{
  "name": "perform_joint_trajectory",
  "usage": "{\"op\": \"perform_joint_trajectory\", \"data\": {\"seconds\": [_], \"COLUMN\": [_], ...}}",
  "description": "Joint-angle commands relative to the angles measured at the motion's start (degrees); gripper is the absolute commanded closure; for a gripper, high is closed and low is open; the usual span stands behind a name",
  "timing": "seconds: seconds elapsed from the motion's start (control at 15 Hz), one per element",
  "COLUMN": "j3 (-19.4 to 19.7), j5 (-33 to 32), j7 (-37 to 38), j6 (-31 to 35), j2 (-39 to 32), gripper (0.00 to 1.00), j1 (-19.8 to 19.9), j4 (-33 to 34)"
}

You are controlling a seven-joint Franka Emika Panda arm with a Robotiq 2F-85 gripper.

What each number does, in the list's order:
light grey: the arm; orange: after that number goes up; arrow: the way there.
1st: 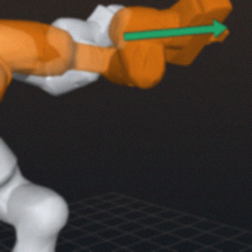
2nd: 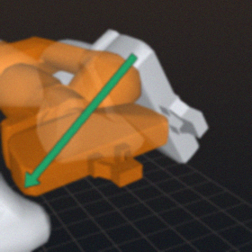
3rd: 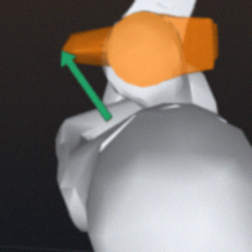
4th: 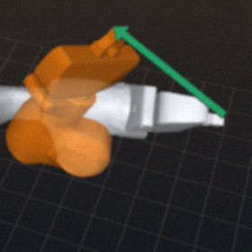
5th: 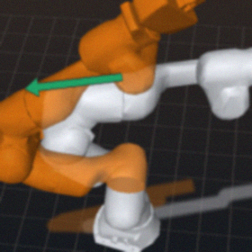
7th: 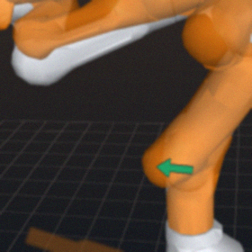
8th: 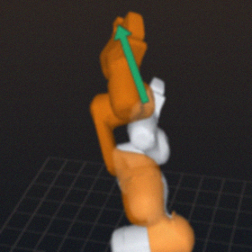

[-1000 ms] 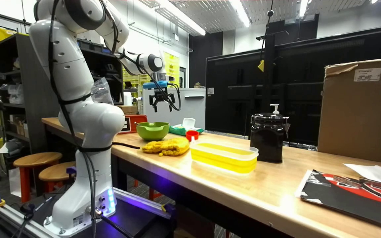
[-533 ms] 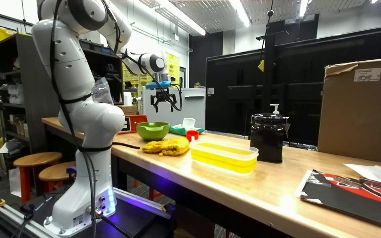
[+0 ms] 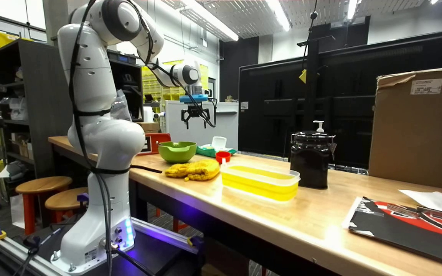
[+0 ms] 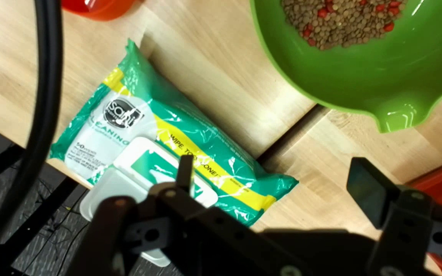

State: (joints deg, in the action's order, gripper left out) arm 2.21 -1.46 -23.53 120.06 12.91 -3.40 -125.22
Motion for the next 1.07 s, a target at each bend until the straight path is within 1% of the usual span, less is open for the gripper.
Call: {"op": "perform_joint_trajectory", "data": {"seconds": [0.0, 0.4, 1.0], "j3": [0.7, 0.1, -0.6], "j5": [0.9, 0.1, 2.0], "j7": [-5.3, -12.8, -22.9], "j6": [-1.0, -2.4, -3.2], "j2": [-6.8, -14.4, -22.3], "gripper": [0.0, 0.0, 0.0], "j1": [0.3, 2.1, 5.1], "j4": [7.3, 16.2, 25.6]}}
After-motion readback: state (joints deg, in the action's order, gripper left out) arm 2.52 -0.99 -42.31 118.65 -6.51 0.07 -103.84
